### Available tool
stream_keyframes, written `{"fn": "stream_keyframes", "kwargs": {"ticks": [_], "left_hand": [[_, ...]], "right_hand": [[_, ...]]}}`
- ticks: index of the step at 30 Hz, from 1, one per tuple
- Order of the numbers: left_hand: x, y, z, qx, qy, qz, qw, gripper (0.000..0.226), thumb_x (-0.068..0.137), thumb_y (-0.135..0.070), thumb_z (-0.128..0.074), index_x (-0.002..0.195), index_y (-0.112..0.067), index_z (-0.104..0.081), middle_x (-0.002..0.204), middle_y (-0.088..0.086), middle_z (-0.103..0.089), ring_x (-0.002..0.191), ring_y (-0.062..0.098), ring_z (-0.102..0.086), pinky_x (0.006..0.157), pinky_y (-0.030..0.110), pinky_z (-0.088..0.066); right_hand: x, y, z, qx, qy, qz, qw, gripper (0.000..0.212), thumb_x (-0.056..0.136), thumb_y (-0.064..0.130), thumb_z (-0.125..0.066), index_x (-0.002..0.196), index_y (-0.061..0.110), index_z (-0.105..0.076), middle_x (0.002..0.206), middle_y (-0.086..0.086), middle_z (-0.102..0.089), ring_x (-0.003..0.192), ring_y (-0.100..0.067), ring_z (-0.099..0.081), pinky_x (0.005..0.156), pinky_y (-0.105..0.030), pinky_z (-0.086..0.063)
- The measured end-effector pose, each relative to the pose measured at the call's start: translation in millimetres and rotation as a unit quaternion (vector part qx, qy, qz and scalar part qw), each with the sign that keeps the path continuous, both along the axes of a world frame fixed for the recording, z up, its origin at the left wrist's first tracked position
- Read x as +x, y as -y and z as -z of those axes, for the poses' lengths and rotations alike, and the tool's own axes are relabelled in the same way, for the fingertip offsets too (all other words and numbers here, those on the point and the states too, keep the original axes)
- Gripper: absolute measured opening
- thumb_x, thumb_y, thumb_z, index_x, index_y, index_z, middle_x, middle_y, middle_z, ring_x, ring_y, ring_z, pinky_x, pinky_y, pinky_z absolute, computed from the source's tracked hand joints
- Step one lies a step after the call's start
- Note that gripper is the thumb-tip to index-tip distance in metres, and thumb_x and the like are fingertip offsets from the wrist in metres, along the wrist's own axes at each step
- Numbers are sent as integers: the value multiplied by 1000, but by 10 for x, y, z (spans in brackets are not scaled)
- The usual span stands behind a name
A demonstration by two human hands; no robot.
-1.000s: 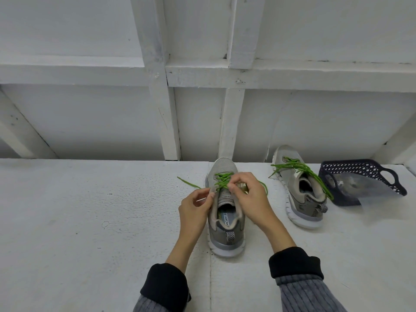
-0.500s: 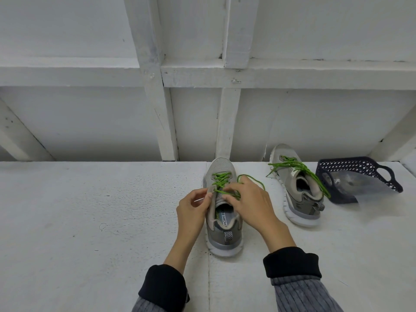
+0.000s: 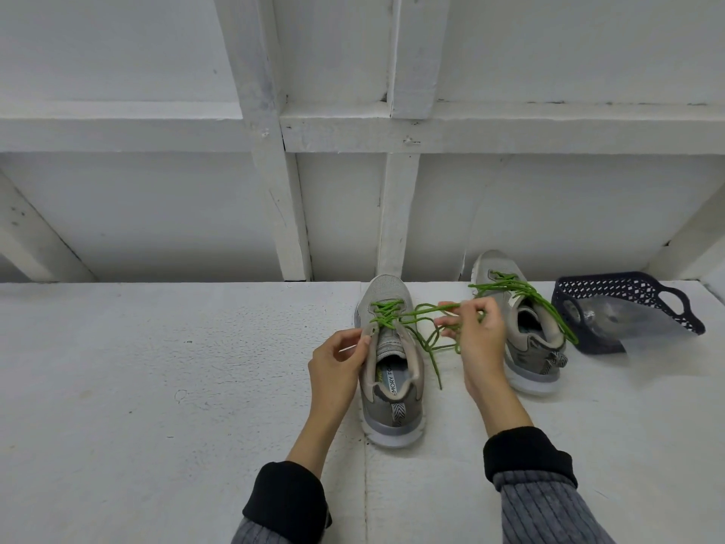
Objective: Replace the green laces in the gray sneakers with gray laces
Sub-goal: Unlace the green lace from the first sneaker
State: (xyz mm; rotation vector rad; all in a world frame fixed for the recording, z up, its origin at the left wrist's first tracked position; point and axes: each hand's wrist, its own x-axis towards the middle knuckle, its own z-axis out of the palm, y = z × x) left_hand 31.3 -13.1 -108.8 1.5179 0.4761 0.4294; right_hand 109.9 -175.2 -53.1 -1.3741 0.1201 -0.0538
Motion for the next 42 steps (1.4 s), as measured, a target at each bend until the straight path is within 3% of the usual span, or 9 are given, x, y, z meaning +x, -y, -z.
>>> {"fn": "stream_keyframes", "kwargs": {"ticks": [6, 10, 14, 22, 27, 31, 35, 38, 42], "left_hand": [[-3, 8, 5, 9, 2, -2, 1000, 10, 90, -23, -71, 98, -19, -75, 92, -9, -75, 88, 6, -70, 74, 19, -56], [4, 9, 0, 10, -4, 0, 1000, 10, 90, -23, -71, 99, -20, -75, 93, -9, -75, 90, 7, -71, 77, 23, -58], [3, 13, 3, 10, -9, -9, 1000, 9, 89, -25, -72, 98, -23, -74, 92, -12, -75, 90, 4, -70, 78, 24, -58], [-1, 21, -2, 8, -9, -7, 1000, 11, 89, -27, -72, 98, -22, -75, 94, -9, -76, 91, 7, -71, 85, 36, -59], [-11, 25, -25, 8, -7, -5, 1000, 12, 89, -27, -72, 98, -20, -75, 93, -9, -76, 89, 5, -71, 85, 35, -59], [-17, 31, -83, 23, 0, 1, 1000, 6, 90, -26, -71, 95, -25, -74, 91, -11, -75, 89, 7, -71, 76, 23, -58], [45, 40, -147, 167, 10, 35, 985, 15, 93, -31, -66, 108, -28, -70, 107, -17, -66, 97, 2, -64, 75, 20, -54], [166, 41, -176, 416, -2, 74, 906, 24, 96, -32, -59, 120, -32, -64, 120, -18, -55, 111, 3, -49, 73, 26, -49], [326, 29, -258, 523, -3, 101, 846, 18, 95, -35, -60, 107, -27, -70, 112, -12, -61, 107, 13, -48, 73, 26, -43]], "right_hand": [[150, 164, 313, -248, -6, 7, 969, 4, 95, 18, -58, 93, 16, -61, 92, -3, -65, 86, -17, -61, 75, -30, -45], [87, 164, 411, -361, -24, -77, 929, 35, 96, 22, -57, 126, 5, -57, 123, -9, -61, 120, -25, -52, 96, -30, -39], [-11, 52, 266, -468, 8, -52, 882, 43, 97, 28, -53, 137, 13, -50, 140, -4, -51, 133, -24, -39, 111, -49, -26], [-329, -228, 153, -430, 216, 0, 877, 37, 94, 19, -58, 131, 14, -54, 130, 0, -50, 124, -14, -40, 107, -33, -28], [-348, -237, 235, -395, 141, -105, 902, 17, 92, 29, -61, 105, 18, -61, 106, 6, -53, 95, -3, -49, 77, -10, -39], [-318, -227, 303, -359, 105, -76, 924, 9, 91, 26, -64, 89, 17, -64, 86, 3, -64, 80, -6, -60, 69, -17, -50], [-334, -231, 309, -335, 84, -58, 937, 11, 94, 19, -59, 87, 13, -65, 76, 6, -64, 71, 0, -59, 60, -4, -42], [-357, -221, 328, -313, 80, -37, 946, 13, 95, 15, -58, 85, 11, -66, 73, 6, -62, 69, 0, -58, 60, -4, -43], [-370, -224, 334, -294, 74, -21, 953, 15, 94, 13, -58, 80, 13, -63, 70, 7, -61, 67, 0, -57, 59, -6, -43]]}}
